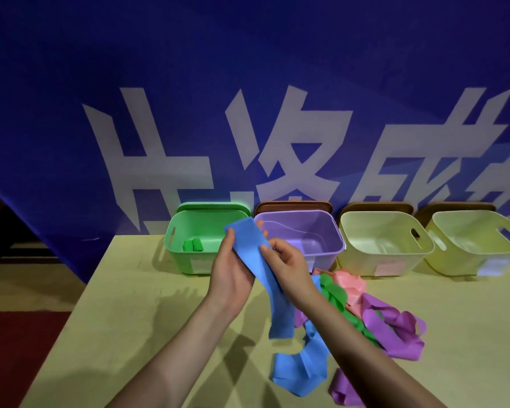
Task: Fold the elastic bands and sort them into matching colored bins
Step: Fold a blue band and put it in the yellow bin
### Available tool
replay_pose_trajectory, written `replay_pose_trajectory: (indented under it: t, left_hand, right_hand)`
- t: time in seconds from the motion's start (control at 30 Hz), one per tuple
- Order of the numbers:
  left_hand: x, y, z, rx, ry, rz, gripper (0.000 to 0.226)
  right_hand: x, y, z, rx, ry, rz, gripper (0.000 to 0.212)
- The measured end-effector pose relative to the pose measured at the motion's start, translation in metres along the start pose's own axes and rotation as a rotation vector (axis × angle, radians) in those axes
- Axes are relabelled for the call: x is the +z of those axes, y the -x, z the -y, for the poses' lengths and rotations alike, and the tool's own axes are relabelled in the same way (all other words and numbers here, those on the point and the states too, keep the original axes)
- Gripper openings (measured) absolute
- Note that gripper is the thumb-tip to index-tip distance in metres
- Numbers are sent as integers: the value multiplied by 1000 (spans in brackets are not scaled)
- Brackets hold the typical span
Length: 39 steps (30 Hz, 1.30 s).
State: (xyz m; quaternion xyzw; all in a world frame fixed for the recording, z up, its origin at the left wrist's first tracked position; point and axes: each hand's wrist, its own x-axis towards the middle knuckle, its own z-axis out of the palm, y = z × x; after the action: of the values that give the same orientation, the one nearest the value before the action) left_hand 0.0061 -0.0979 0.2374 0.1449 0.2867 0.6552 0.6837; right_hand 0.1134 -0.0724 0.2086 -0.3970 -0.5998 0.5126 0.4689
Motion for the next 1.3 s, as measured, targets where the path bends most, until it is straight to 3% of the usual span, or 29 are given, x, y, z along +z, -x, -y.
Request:
replay_pose_trajectory:
  t: [0.17, 0.23, 0.4, 0.47, 0.57, 0.7, 0.77, 0.87, 0.97, 1.1, 1.17, 1.23, 1.3]
  left_hand:
    - [3, -11, 5, -13, -142, 15, 35]
    - [4, -15, 2, -2, -153, 10, 36]
    - [4, -32, -33, 136, 24, -71, 28]
    - [-3, -42, -55, 221, 57, -84, 26]
    - [-12, -49, -66, 213, 41, -123, 27]
    - [-10, -46, -55, 196, 9, -175, 28]
    - [-2, -44, -48, 224, -35, -198, 27]
    - [6, -37, -39, 214, -134, -198, 28]
    - [4, -27, -27, 63, -311, -152, 37]
    - [6, -10, -5, -66, -551, -82, 50]
    - [8, -3, 5, -54, -679, -66, 47]
    - [6, 2, 12, -34, -732, -49, 43]
    - [5, 5, 15, -57, -754, -32, 41]
  right_hand:
    - [-3, -6, -5, 61, 30, 19, 34]
    - [-5, -7, -4, 114, 29, 56, 28]
    - [-23, -4, -20, 241, 195, 179, 20]
    - [-36, 2, -35, 304, 242, 170, 33]
    - [-49, 14, -47, 334, 260, 149, 48]
    - [-51, 18, -57, 374, 294, 197, 37]
    - [-57, 21, -73, 400, 418, 255, 37]
    - [-71, 28, -92, 488, 615, 358, 20]
    - [-68, 27, -76, 429, 563, 290, 12]
    - [-44, 14, -15, 170, 186, -20, 19]
    - [-36, 6, 9, 69, 44, -48, 16]
    - [-31, 0, 17, 20, 53, -16, 5]
    - [-28, -2, 13, 12, 110, -28, 18]
